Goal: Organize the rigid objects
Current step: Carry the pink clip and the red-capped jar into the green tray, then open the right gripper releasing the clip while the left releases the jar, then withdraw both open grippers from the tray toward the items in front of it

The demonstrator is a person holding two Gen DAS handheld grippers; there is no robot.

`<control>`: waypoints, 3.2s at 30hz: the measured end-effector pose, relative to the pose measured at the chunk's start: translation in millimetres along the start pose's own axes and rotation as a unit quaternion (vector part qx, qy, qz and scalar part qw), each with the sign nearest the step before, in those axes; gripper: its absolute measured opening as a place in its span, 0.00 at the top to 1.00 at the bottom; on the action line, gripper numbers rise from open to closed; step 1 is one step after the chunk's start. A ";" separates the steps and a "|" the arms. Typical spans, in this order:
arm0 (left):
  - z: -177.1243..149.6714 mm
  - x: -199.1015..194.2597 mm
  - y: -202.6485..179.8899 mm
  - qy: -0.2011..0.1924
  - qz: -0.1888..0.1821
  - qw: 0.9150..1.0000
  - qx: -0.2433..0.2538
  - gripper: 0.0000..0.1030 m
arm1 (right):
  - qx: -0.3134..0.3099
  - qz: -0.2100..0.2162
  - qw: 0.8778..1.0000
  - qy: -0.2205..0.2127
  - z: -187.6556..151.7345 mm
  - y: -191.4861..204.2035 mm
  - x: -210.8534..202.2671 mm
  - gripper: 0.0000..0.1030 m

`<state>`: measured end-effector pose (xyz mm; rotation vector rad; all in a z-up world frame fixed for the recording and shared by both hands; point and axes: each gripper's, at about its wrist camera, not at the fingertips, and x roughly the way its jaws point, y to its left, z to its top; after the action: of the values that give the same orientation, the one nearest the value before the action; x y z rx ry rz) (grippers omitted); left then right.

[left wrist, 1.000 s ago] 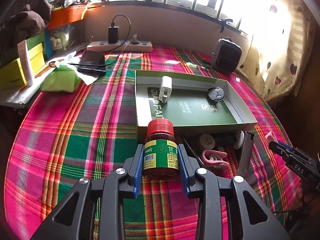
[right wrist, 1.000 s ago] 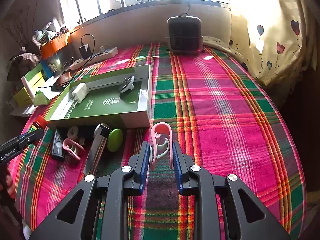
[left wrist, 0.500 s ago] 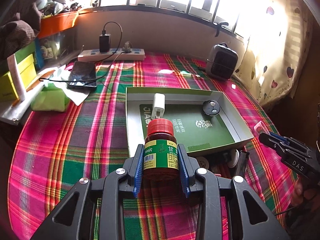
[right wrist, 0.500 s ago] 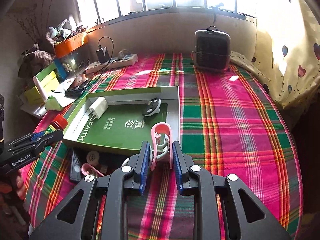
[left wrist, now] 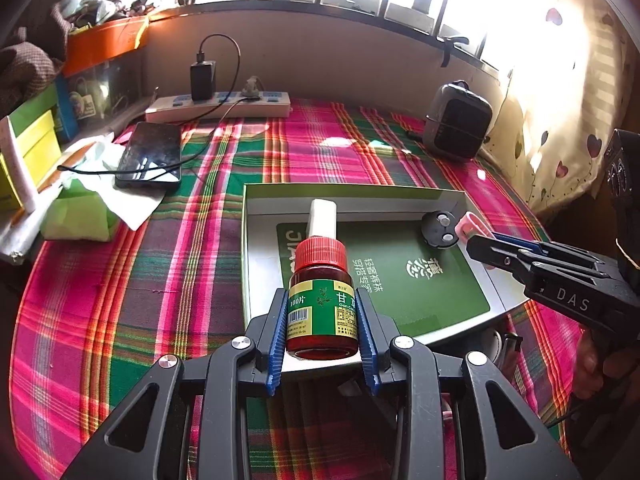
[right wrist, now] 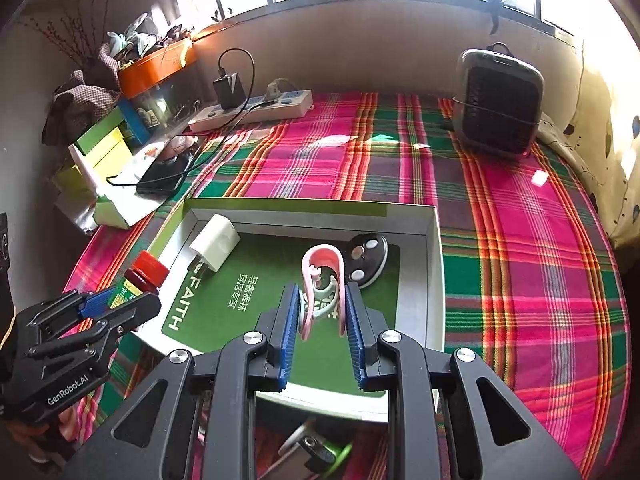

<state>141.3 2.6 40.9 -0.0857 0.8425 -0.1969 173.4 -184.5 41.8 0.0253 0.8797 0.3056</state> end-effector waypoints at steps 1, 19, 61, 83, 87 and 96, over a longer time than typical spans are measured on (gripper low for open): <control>0.4 1.5 0.2 -0.001 0.002 1.000 0.000 0.70 | -0.004 -0.002 1.000 0.005 1.9 1.9 4.6 0.77; 6.8 17.7 5.7 -0.008 0.027 1.000 -0.004 0.70 | -0.049 -0.031 0.997 0.059 19.2 22.6 62.6 0.77; 13.6 39.0 -2.1 0.007 0.029 1.000 0.003 0.67 | -0.066 -0.043 0.995 0.060 22.7 36.4 74.1 0.76; 8.7 20.4 -3.3 -0.003 0.027 1.000 -0.003 0.62 | -0.037 -0.033 0.998 0.031 16.8 35.9 46.0 0.63; 5.2 9.6 -3.7 -0.011 0.027 1.000 -0.003 0.62 | -0.027 -0.030 0.999 0.016 12.5 35.5 29.4 0.63; -6.9 -19.8 -5.9 -0.031 0.026 0.999 0.003 0.61 | -0.007 -0.038 0.999 -0.014 -6.1 37.7 -10.7 0.63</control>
<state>122.5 0.9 51.7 -0.0628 0.7822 -0.1466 152.8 -152.0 51.6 -0.0173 0.8492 0.2407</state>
